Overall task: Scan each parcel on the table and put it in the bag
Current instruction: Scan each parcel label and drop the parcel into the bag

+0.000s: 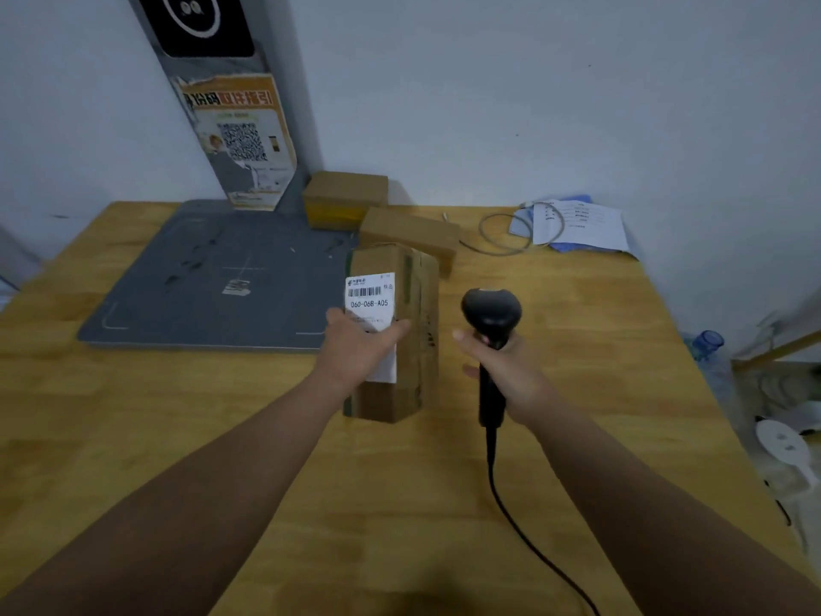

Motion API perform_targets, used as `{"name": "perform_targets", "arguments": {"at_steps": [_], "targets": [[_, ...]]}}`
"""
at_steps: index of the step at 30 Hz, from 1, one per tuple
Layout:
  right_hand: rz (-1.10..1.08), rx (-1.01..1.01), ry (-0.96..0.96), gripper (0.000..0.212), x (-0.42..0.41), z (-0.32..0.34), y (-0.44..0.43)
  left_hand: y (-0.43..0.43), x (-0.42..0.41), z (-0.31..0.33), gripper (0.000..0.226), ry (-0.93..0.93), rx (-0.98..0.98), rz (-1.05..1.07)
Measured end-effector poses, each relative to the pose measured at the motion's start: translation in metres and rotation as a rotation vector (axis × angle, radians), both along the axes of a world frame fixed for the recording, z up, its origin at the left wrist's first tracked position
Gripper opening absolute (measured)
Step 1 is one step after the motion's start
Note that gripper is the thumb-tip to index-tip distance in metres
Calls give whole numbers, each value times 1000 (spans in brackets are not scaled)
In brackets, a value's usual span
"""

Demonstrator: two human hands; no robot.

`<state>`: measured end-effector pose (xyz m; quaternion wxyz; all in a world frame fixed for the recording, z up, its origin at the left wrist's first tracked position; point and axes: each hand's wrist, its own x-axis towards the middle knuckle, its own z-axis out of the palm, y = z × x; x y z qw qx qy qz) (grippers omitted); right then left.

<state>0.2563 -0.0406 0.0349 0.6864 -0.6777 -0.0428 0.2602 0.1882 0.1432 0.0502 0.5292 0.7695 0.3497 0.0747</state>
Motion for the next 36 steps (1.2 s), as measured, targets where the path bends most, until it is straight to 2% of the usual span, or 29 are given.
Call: {"name": "perform_targets", "arguments": {"at_steps": [2, 4, 9, 11, 14, 15, 19, 24, 27, 30, 33, 36], "targets": [[111, 52, -21, 56, -17, 0, 11, -7, -1, 1, 77, -27, -117, 30], [167, 87, -54, 58, -26, -1, 19, -12, -3, 1, 75, -74, -184, -9], [57, 103, -86, 29, -23, 6, 16, -10, -15, 9, 50, -136, -353, -72], [89, 98, -80, 26, -20, 10, 11, -3, -19, 8, 61, -153, -488, -98], [137, 103, -45, 25, -15, 14, 4, 8, -23, 2, 97, -140, -634, -200], [141, 104, -34, 25, -13, 14, 2, 12, -24, 1, 103, -121, -634, -244], [134, 97, 13, 25, -11, 13, 2, 21, -25, 3, 100, 17, -456, -381], [172, -14, 108, 25, -8, 18, 13, 25, -27, 0, 113, 73, -449, -335], [158, -233, 9, 26, -9, 22, 20, 23, -26, -9, 101, 34, -400, -219], [118, -314, -67, 33, -11, 27, 26, 26, -26, -17, 103, 4, -370, -165], [119, -327, -109, 19, -20, 33, 29, 33, -30, -22, 103, -34, -370, -106], [98, -253, -230, 5, -33, 39, 28, 40, -34, -27, 102, -57, -362, -47]]}}
